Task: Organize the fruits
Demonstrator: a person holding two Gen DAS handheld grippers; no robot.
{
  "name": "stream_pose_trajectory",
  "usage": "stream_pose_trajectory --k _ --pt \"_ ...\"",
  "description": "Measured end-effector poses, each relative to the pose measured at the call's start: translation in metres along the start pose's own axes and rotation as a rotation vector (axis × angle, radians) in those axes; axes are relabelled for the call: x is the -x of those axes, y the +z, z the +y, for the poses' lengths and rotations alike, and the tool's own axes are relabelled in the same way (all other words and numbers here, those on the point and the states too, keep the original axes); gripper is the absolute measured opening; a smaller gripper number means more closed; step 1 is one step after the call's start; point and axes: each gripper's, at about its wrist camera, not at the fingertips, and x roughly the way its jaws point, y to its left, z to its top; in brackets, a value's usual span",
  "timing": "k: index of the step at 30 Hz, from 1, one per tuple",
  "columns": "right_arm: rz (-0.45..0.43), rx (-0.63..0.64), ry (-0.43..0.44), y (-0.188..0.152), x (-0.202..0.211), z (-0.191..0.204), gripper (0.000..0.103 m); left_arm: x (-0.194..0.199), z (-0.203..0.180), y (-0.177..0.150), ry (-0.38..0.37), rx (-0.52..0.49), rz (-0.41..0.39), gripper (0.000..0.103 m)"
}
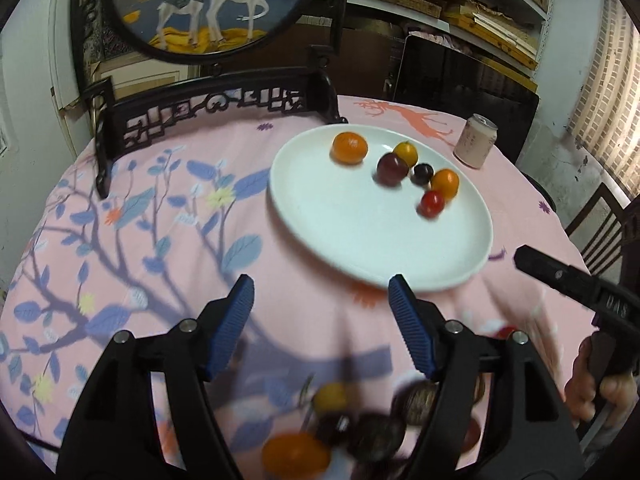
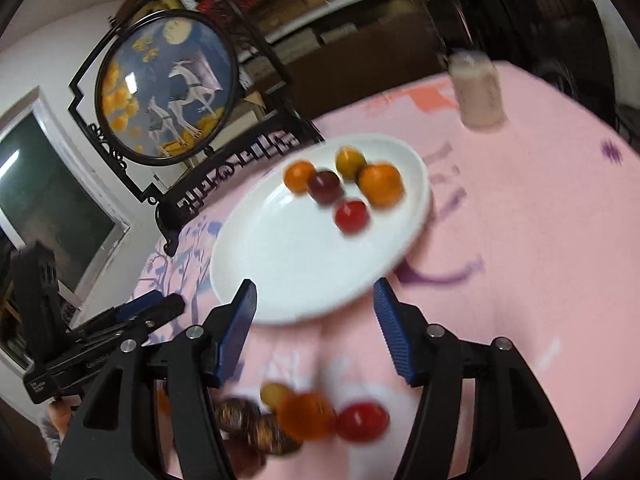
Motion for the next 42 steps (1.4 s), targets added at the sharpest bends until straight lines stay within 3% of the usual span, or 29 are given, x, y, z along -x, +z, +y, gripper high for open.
stream_pose_trajectory --k 7,14,17,21,24,26,35,42 --pt "0.036 -0.085 0.034 -0.026 0.028 -0.019 0.062 0.034 0.015 -0.043 -0.073 0.038 0.004 0.071" --pt "0.047 -0.113 0.042 -0.031 0.035 -0.024 0.063 0.025 -0.002 -0.058 -0.097 -0.031 0.066 0.070" --pt "0.062 -0.117 0.040 -0.032 0.032 -0.024 0.063 0.021 -0.007 -0.061 -0.082 -0.057 0.084 0.054" --pt "0.065 -0.109 0.034 -0.032 0.032 -0.023 0.063 0.021 -0.020 -0.067 -0.036 -0.128 0.070 0.053" --pt "0.067 -0.107 0.029 -0.033 0.031 -0.024 0.063 0.022 -0.026 -0.069 -0.019 -0.167 0.056 0.046" --pt "0.074 -0.102 0.026 -0.034 0.030 -0.023 0.063 0.020 -0.028 -0.070 -0.029 -0.179 0.067 0.023" --pt "0.124 -0.095 0.041 -0.040 0.025 -0.024 0.063 0.016 -0.015 -0.066 -0.047 -0.119 0.072 0.021" --pt "0.119 -0.095 0.038 -0.041 0.026 -0.025 0.063 0.021 -0.021 -0.066 -0.038 -0.146 0.037 0.018"
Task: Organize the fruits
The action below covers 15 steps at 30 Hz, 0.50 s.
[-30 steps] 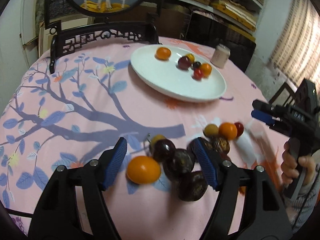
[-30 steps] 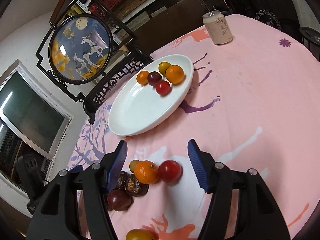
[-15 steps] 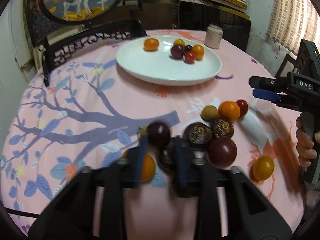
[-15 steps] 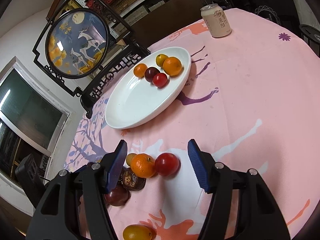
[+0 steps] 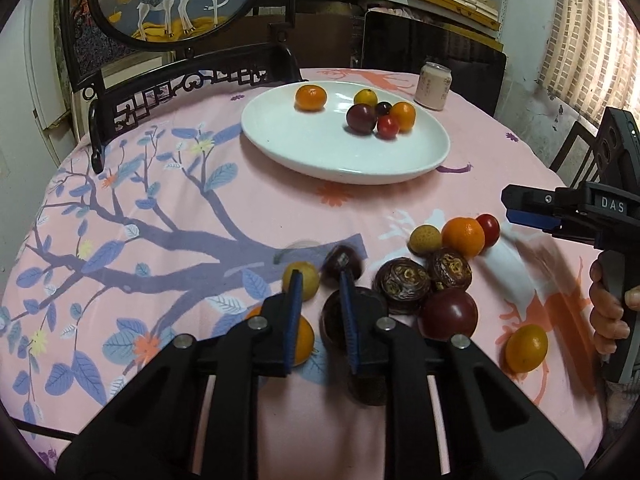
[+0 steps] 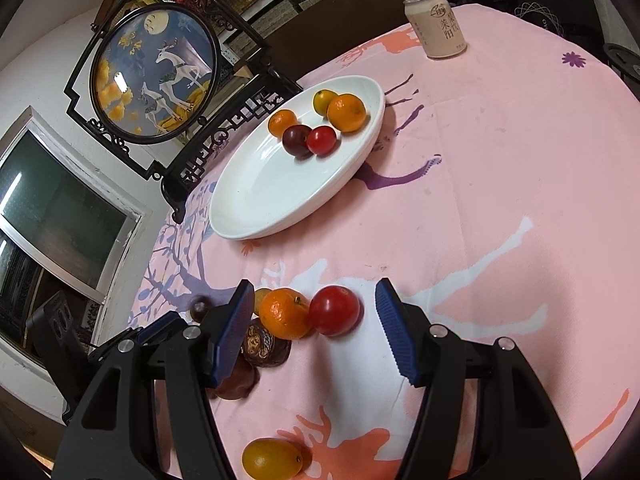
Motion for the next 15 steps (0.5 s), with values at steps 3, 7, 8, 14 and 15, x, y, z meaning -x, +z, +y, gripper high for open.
stream_pose_trajectory --k 3,7,8,14,15 --pt "0.013 0.004 0.001 -0.001 -0.001 0.001 0.063 -0.003 -0.006 0.000 -0.026 -0.018 0.014 0.025" --pt "0.009 0.000 -0.002 -0.001 0.001 -0.001 0.063 -0.003 -0.022 0.005 0.023 -0.084 -0.037 0.053" --pt "0.007 -0.004 -0.003 -0.001 0.001 -0.002 0.063 -0.004 -0.024 0.006 0.021 -0.095 -0.031 0.053" --pt "0.004 -0.007 -0.004 0.000 0.002 -0.003 0.063 -0.026 -0.029 0.012 0.042 -0.098 0.051 0.052" --pt "0.004 -0.006 -0.003 0.000 0.002 -0.003 0.063 -0.030 -0.026 0.017 0.025 -0.073 0.057 0.051"
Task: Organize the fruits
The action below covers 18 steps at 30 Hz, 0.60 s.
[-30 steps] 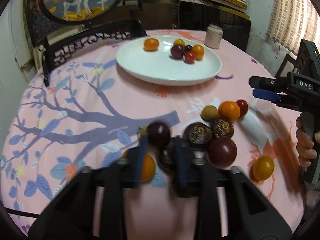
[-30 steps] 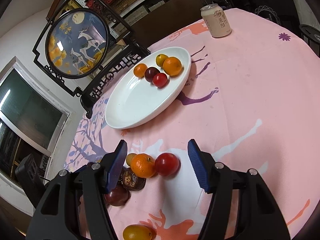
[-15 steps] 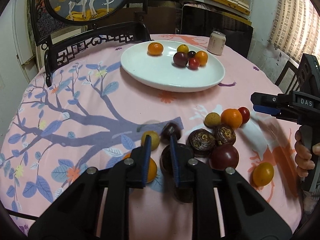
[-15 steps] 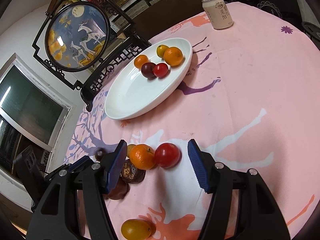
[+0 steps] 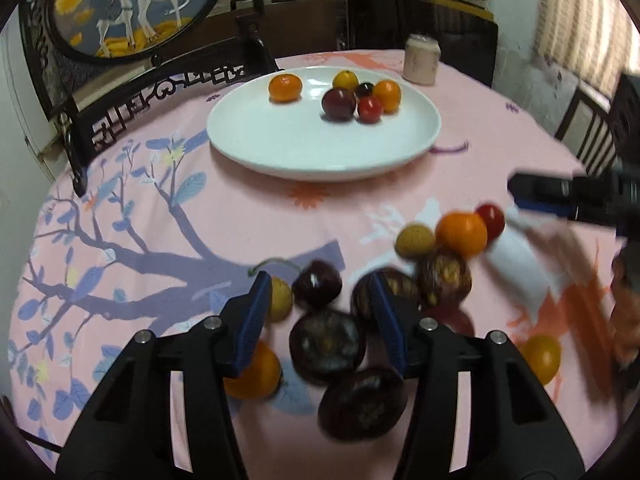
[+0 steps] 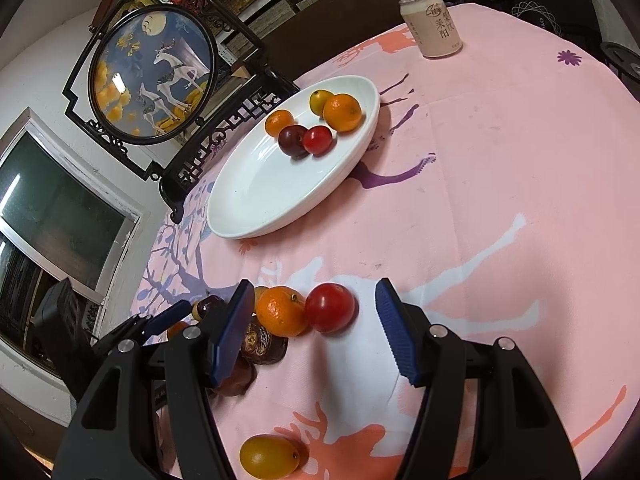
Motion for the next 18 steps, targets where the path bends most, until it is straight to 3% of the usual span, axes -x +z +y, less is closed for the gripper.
stream_pose_trajectory --k 4,6,7,8,11,14,18 --pt "0.001 -0.007 -0.002 0.000 0.000 -0.001 0.063 -0.008 0.003 0.015 -0.026 0.007 0.032 0.044" --pt "0.003 -0.011 -0.002 0.001 0.000 -0.002 0.063 -0.011 0.009 0.022 -0.090 0.041 0.069 0.039" --pt "0.004 -0.015 -0.002 0.001 0.000 -0.003 0.063 -0.011 0.015 0.025 -0.106 0.067 0.081 0.031" --pt "0.004 -0.018 -0.002 0.002 0.000 -0.004 0.063 -0.010 0.020 0.027 -0.085 0.087 0.070 0.029" --pt "0.008 -0.020 0.000 0.002 0.000 -0.004 0.063 -0.009 0.032 0.025 -0.063 0.128 0.051 0.029" --pt "0.011 -0.018 0.006 0.002 0.000 -0.003 0.063 -0.001 0.034 0.017 -0.198 0.160 0.065 0.029" --pt "0.006 -0.015 0.004 0.002 0.001 -0.002 0.063 0.001 0.013 0.013 -0.218 0.107 0.085 0.036"
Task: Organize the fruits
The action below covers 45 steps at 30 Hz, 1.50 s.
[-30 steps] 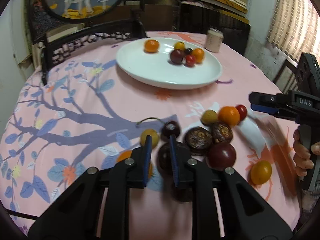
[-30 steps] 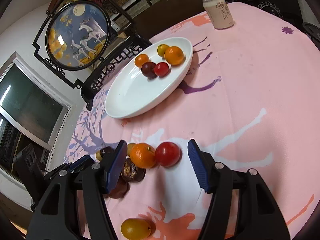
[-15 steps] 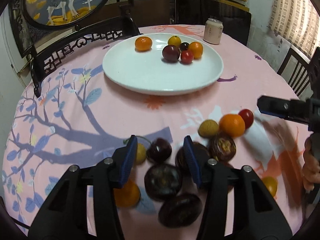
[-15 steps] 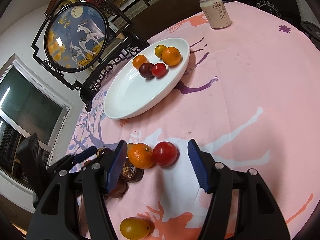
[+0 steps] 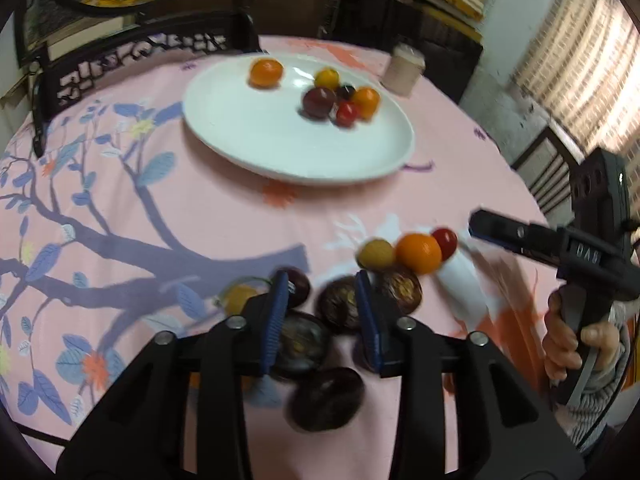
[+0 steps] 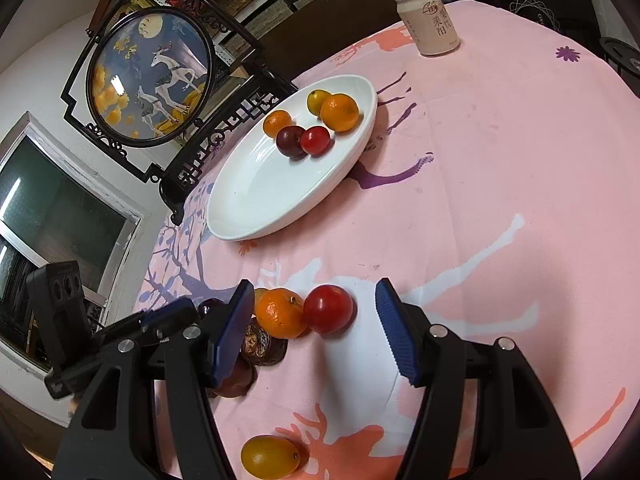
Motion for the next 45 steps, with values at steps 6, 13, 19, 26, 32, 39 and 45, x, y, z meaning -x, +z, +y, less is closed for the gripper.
stream_pose_trajectory --k 6,13,19,26,32,39,45 --pt "0.003 -0.010 -0.008 0.000 -0.001 -0.003 0.063 -0.007 0.002 0.007 0.144 0.007 0.014 0.036" --pt "0.009 -0.013 -0.003 0.000 -0.002 -0.002 0.063 0.000 0.019 0.002 0.039 0.075 0.027 0.037" --pt "0.008 -0.017 -0.008 0.000 -0.002 -0.003 0.063 -0.013 -0.002 -0.001 0.065 -0.027 0.066 0.038" --pt "0.006 -0.018 -0.011 0.001 -0.002 -0.004 0.063 -0.027 0.021 0.012 -0.029 0.092 0.100 0.036" --pt "0.005 -0.005 -0.004 0.000 0.001 -0.002 0.063 -0.027 0.014 0.009 0.006 0.076 0.066 0.027" --pt "0.027 0.012 -0.050 -0.002 -0.004 -0.005 0.060 -0.013 0.027 0.009 0.093 0.109 -0.024 0.027" --pt "0.077 0.060 -0.070 -0.010 -0.021 0.001 0.043 -0.010 0.018 0.008 0.105 0.065 -0.037 0.027"
